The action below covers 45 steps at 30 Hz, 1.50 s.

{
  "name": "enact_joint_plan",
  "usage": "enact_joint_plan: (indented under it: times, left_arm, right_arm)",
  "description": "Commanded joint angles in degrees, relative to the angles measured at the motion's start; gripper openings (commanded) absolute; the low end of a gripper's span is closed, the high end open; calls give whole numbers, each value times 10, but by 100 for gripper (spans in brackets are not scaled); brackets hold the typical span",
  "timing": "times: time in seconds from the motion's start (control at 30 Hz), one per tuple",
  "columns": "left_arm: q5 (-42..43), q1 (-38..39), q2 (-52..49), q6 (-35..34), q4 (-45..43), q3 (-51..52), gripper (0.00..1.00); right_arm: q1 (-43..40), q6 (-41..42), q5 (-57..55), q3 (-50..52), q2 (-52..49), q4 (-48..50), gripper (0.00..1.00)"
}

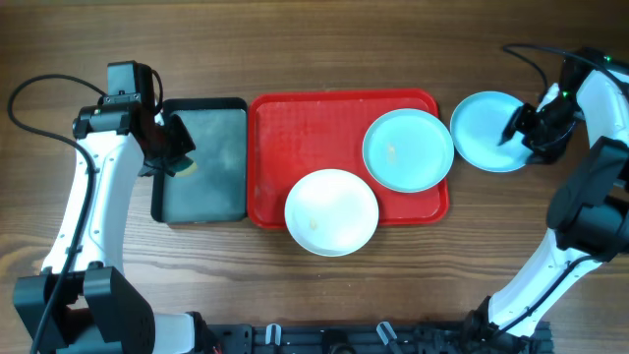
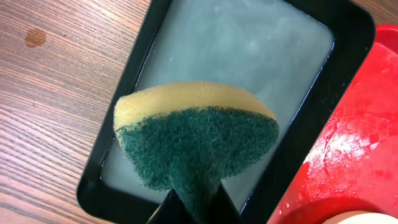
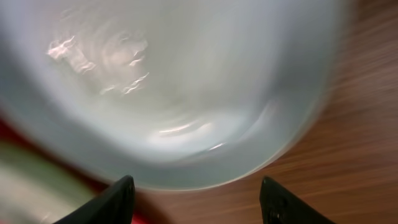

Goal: Clean dirty plates on tray and stack at the side
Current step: 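Move the right gripper to the white plate's rim and grasp it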

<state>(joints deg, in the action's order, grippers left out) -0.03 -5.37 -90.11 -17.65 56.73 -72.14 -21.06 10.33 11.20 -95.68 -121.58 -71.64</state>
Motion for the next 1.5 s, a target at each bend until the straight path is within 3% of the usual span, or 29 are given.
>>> enact_joint_plan:
  times: [0.0,0.07,0.23,0.53,0.7,0.77,0.87,0.97,1.07,1.13,1.4,1.47]
  left_arm:
    - [6,-3,0,5,-4,3,5]
    - [6,-3,0,5,-4,3,5]
    - [6,-3,0,5,-4,3,5]
    - [6,-3,0,5,-4,3,6]
    - [6,-3,0,5,-3,3,6]
    - [6,-3,0,5,-3,3,6]
    - [6,-3,0,5,-3,3,6]
    - [6,-3,0,5,-4,3,6]
    - [6,-3,0,5,-4,3,6]
    - [6,-3,0,5,-4,3,6]
    - [6,-3,0,5,-4,3,6]
    - [6,-3,0,5,-4,3,6]
  right_arm:
    - [2,-54,238,3,16,-31,65]
    - [10,-104,314,3,16,-66,65]
    - [77,-180,317,3,16,-150,64]
    - [300,-191,311,3,16,-154,64]
    - [407,-168,308,3,18,-121,51]
    - [432,-103,241,3,32,-95,51]
    - [467,-1,16,3,79,-64,50]
    - [500,4,-101,3,118,-56,47]
    - [522,4,-115,20,121,-48,46]
    - [529,4,-112,60,121,-23,38]
    - [535,8,-112,168,121,80,37]
    - [535,9,-112,173,121,92,32]
